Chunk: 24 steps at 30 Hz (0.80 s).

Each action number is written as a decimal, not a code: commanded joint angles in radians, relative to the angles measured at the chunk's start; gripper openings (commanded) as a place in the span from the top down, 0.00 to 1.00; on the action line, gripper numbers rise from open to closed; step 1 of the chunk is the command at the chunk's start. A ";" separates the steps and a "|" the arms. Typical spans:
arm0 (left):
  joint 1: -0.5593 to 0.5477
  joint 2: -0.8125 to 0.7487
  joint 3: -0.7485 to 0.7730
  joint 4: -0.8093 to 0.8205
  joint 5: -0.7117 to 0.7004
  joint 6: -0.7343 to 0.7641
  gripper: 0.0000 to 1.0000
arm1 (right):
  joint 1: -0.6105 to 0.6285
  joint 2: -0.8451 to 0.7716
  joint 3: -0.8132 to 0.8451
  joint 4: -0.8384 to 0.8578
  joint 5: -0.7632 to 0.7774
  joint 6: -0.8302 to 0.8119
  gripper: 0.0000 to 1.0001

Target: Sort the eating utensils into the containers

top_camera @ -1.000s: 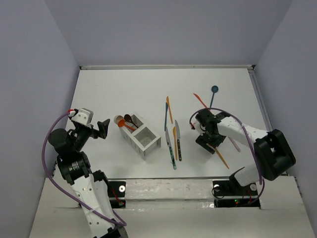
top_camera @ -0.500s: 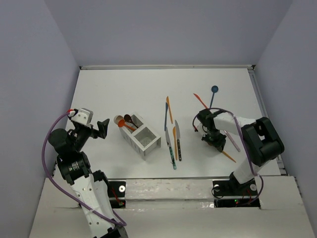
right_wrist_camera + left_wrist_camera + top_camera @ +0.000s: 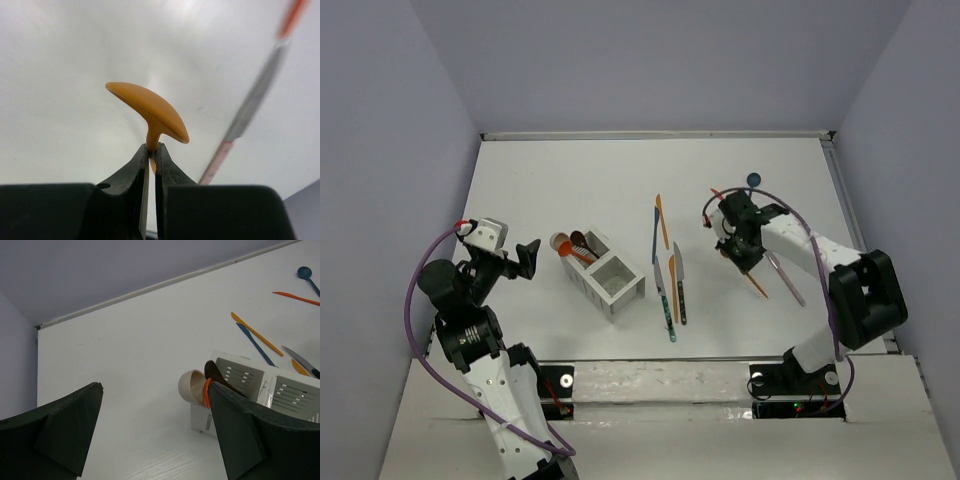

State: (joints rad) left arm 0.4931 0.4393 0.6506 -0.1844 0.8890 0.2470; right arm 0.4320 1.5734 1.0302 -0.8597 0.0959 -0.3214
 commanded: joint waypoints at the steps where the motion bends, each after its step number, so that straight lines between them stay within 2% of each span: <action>1: 0.010 0.006 0.021 0.023 0.005 0.002 0.01 | 0.106 -0.251 0.237 0.267 -0.004 0.154 1.00; 3: 0.013 0.009 0.018 0.031 0.004 -0.003 0.01 | 0.224 -0.378 0.242 0.441 0.019 0.194 1.00; 4: 0.015 0.010 0.017 0.031 0.005 -0.003 0.01 | 0.264 -0.415 0.208 0.652 0.045 0.244 1.00; 5: 0.015 0.015 0.015 0.034 0.005 -0.006 0.01 | 0.324 -0.459 0.185 0.754 0.091 0.274 1.00; 8: 0.016 0.036 0.026 0.037 0.005 -0.017 0.01 | 0.388 -0.458 0.130 1.078 0.123 0.372 1.00; 10: 0.016 0.056 0.065 0.043 0.020 -0.040 0.01 | 0.447 -0.403 0.116 1.257 0.131 0.375 1.00; 12: 0.016 0.120 0.159 -0.001 0.044 -0.040 0.04 | 0.482 -0.343 0.117 1.349 0.114 0.358 1.00; 16: 0.010 0.307 0.366 -0.151 0.105 -0.046 0.10 | 0.589 -0.149 0.224 1.367 0.134 0.229 1.00; 18: 0.002 0.405 0.444 -0.219 0.134 -0.055 0.15 | 0.599 -0.058 0.263 1.367 0.057 0.235 1.00; 21: -0.004 0.423 0.446 -0.208 0.128 -0.075 0.16 | 0.610 0.040 0.306 1.300 0.004 0.246 1.00; 24: -0.028 0.368 0.358 -0.123 0.064 -0.092 0.12 | 0.610 0.108 0.349 1.205 -0.018 0.237 1.00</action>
State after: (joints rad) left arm 0.4873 0.8650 1.0664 -0.3164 0.9646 0.2016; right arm 1.0443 1.6714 1.2736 0.3607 0.1295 -0.0643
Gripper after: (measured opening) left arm 0.863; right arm 0.099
